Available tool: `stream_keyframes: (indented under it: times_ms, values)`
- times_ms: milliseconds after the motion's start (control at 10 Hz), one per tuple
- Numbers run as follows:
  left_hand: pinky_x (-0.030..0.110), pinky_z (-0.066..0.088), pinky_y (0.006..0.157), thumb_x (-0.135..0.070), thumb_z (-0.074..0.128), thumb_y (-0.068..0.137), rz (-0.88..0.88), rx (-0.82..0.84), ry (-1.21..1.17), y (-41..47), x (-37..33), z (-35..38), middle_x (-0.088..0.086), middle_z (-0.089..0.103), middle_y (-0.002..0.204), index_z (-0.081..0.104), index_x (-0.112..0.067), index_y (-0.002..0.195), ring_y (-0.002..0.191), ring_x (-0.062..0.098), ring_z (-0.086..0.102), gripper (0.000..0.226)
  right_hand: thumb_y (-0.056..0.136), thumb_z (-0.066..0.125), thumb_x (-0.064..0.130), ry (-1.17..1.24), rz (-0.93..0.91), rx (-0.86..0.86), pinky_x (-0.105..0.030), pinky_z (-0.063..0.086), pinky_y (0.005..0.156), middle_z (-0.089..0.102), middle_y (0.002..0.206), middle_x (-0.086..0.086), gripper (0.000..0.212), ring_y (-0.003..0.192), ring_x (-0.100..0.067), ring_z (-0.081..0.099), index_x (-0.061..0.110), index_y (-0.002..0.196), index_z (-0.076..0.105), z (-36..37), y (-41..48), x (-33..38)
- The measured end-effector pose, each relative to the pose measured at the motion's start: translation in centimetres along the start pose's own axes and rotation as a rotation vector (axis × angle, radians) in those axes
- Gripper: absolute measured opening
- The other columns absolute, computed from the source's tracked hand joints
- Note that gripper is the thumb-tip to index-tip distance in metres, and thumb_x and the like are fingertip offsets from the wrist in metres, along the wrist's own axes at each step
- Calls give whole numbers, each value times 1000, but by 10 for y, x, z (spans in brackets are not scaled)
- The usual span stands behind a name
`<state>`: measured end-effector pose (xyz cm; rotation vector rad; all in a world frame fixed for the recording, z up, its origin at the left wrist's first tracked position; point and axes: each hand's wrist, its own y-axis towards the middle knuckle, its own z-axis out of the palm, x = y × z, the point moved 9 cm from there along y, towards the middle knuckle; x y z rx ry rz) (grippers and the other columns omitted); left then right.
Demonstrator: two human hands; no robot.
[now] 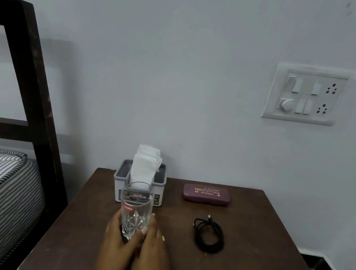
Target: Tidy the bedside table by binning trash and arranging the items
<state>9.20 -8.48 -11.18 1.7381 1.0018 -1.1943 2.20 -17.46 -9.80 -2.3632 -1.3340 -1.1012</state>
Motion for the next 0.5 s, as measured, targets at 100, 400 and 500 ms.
stream_keyframes:
  times_ms: [100, 400, 500]
  values:
    - [47, 52, 88, -59, 71, 60, 15, -31, 5, 0, 3, -4, -5, 63, 115, 49, -36, 124, 107, 17, 61, 71, 87, 31, 30, -66, -63, -87, -11, 38, 91, 43, 144, 6, 63, 119, -3, 52, 19, 147, 17, 1, -5, 6]
    - [44, 46, 97, -60, 65, 59, 25, -44, 78, -13, -12, -8, -1, 58, 123, 44, -26, 132, 117, 19, 53, 83, 98, 31, 27, -48, -19, 33, -22, 33, 101, 15, 156, 6, 64, 135, -12, 33, 22, 149, -7, -4, -10, 7]
    - [40, 35, 107, -58, 65, 61, -7, -84, 115, -27, -16, -14, 10, 40, 145, 30, -15, 144, 133, 24, 38, 100, 96, 36, 26, -40, -26, 62, -22, 30, 104, 11, 157, 5, 71, 136, -15, 32, 19, 148, -10, -9, -19, 6]
